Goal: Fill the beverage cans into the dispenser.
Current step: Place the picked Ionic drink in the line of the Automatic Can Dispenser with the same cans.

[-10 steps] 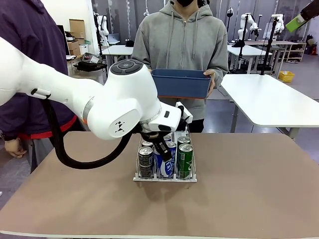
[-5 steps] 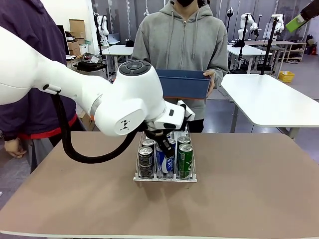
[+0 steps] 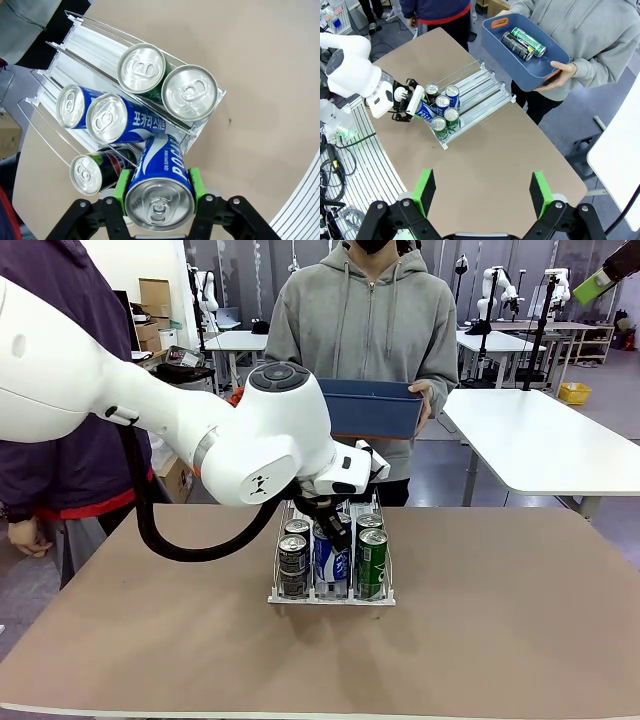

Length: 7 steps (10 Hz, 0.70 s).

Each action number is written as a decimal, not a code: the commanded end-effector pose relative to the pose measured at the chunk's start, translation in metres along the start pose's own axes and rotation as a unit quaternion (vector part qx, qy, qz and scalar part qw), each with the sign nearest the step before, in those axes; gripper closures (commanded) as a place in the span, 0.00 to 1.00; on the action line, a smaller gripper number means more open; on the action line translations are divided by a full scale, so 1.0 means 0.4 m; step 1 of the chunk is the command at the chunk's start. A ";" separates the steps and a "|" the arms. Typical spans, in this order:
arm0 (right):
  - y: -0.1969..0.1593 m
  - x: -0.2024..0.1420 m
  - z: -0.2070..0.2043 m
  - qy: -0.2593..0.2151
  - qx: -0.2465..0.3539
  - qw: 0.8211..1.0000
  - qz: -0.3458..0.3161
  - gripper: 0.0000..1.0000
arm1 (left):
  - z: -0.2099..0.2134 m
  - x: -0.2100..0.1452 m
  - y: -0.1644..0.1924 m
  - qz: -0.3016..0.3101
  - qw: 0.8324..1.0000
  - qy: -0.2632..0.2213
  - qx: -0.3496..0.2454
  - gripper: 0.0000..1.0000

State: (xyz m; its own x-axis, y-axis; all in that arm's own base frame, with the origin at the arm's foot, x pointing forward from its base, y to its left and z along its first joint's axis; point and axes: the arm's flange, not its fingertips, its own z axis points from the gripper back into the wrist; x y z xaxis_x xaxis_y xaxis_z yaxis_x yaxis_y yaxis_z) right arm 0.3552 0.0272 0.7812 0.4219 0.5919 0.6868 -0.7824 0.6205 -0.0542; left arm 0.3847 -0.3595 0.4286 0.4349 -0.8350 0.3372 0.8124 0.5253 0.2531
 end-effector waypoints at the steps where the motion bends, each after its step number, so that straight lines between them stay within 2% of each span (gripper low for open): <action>1: 0.003 -0.003 -0.001 0.000 0.001 1.000 0.000 0.00 | -0.023 0.050 0.016 0.001 1.000 -0.006 0.010 0.43; 4: 0.003 -0.003 -0.001 0.000 0.001 1.000 0.000 0.00 | -0.053 0.048 0.020 -0.001 1.000 0.024 0.002 0.43; 7: 0.003 -0.003 -0.001 0.000 0.001 1.000 0.000 0.00 | -0.041 0.022 -0.002 -0.002 1.000 0.012 -0.013 0.43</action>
State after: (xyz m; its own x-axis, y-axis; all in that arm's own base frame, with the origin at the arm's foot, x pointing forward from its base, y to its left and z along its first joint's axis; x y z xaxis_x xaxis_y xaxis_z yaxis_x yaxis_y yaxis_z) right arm 0.3552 0.0272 0.7812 0.4219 0.5919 0.6868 -0.7824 0.6205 -0.0542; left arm 0.3973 -0.3706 0.4121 0.4496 -0.8427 0.2961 0.8255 0.5186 0.2226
